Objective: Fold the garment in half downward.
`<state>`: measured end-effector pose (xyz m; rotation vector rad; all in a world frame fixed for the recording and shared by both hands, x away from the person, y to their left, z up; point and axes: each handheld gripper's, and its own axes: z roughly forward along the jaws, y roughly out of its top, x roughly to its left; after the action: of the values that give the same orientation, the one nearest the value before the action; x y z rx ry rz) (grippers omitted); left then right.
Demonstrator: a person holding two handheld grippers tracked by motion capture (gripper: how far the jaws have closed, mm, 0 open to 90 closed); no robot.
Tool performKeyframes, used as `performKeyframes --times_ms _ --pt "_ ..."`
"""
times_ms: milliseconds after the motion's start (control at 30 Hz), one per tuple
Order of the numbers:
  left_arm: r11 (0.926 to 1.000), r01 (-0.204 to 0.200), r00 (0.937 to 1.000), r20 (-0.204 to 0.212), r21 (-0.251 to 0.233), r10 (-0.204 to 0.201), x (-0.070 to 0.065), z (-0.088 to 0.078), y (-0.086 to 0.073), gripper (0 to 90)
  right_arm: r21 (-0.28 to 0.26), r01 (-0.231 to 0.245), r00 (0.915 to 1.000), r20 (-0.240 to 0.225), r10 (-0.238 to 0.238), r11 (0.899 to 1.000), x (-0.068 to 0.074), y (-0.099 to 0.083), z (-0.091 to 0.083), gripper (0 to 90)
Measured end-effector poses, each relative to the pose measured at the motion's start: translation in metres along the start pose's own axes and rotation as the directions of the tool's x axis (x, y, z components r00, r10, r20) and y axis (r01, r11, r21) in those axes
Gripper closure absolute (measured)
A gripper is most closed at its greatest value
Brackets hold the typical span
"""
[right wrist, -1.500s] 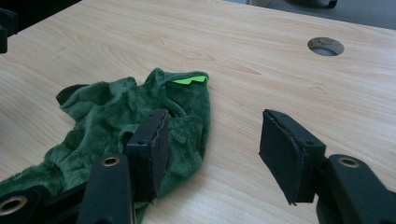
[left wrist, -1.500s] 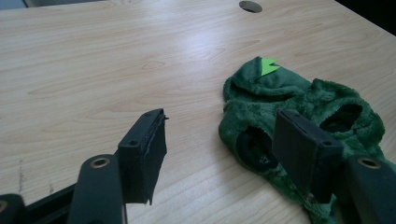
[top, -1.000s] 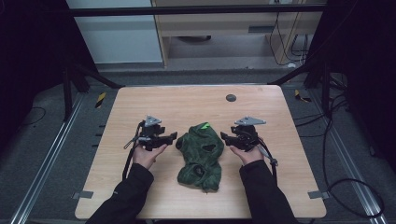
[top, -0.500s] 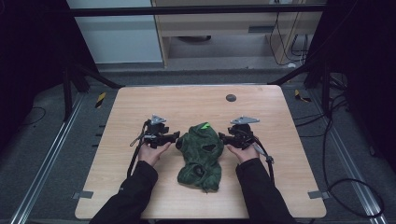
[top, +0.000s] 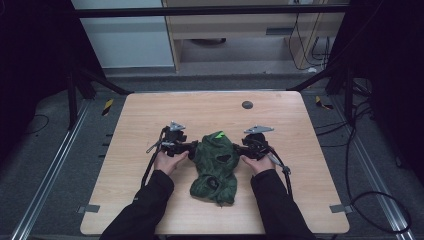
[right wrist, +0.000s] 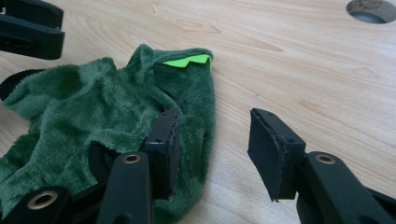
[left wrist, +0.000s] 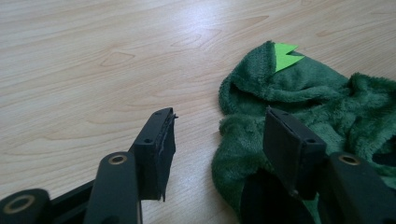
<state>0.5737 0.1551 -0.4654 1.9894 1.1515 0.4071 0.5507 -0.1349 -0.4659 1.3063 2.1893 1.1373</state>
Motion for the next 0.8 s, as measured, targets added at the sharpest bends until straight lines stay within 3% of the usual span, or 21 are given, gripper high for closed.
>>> performKeyframes --times_ms 633,800 --pt "0.9924 -0.025 0.9996 0.018 0.120 0.023 -0.005 0.024 -0.010 52.1 0.100 0.020 0.9991 -0.039 -0.016 0.995 0.005 -0.010 0.020 59.9" --pt "0.9919 -0.024 0.9996 0.017 0.125 0.022 -0.007 0.025 -0.011 57.3 0.118 0.019 0.9988 -0.046 -0.013 0.993 0.006 -0.011 0.022 64.2"
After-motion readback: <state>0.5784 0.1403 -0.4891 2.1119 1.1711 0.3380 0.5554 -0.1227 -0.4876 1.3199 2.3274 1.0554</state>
